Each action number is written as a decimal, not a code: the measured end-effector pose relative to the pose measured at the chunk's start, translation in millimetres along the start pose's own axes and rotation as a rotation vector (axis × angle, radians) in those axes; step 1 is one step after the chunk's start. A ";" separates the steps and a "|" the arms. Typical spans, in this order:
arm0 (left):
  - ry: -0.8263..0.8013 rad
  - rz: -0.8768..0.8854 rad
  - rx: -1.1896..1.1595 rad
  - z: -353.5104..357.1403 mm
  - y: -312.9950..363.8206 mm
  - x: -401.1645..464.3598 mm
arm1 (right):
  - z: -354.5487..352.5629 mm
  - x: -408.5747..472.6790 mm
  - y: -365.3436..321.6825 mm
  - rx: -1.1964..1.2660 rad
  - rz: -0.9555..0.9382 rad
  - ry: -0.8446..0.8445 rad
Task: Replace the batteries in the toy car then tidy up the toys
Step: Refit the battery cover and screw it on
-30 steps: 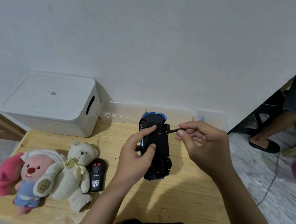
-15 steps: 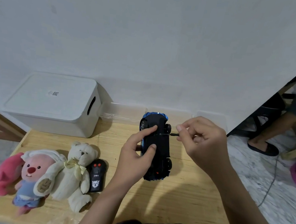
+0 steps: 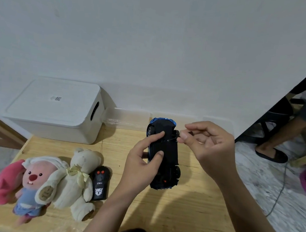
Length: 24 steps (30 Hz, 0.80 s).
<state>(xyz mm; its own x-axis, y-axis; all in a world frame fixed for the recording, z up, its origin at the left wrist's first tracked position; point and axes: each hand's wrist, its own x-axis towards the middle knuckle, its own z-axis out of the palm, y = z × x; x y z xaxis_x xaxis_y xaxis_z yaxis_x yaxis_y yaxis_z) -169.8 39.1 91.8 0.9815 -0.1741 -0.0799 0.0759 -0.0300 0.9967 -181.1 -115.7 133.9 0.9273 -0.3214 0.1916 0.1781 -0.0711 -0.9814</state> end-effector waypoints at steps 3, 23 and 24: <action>-0.008 -0.004 -0.010 1.8 1.6 -1.4 | -1.6 -2.2 -0.4 -0.017 -0.005 -0.044; -0.011 -0.043 -0.080 4.7 5.0 -1.8 | -7.1 -1.1 7.1 -0.254 -0.323 0.054; -0.012 -0.044 -0.079 4.8 4.6 -1.5 | -6.3 -0.6 7.1 -0.248 -0.327 0.065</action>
<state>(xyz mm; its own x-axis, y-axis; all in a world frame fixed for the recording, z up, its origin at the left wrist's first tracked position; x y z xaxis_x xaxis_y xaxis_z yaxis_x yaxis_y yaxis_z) -171.8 34.5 96.4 0.9748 -0.1863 -0.1230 0.1326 0.0401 0.9904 -182.5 -122.0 126.8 0.8107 -0.3026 0.5011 0.3680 -0.4023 -0.8383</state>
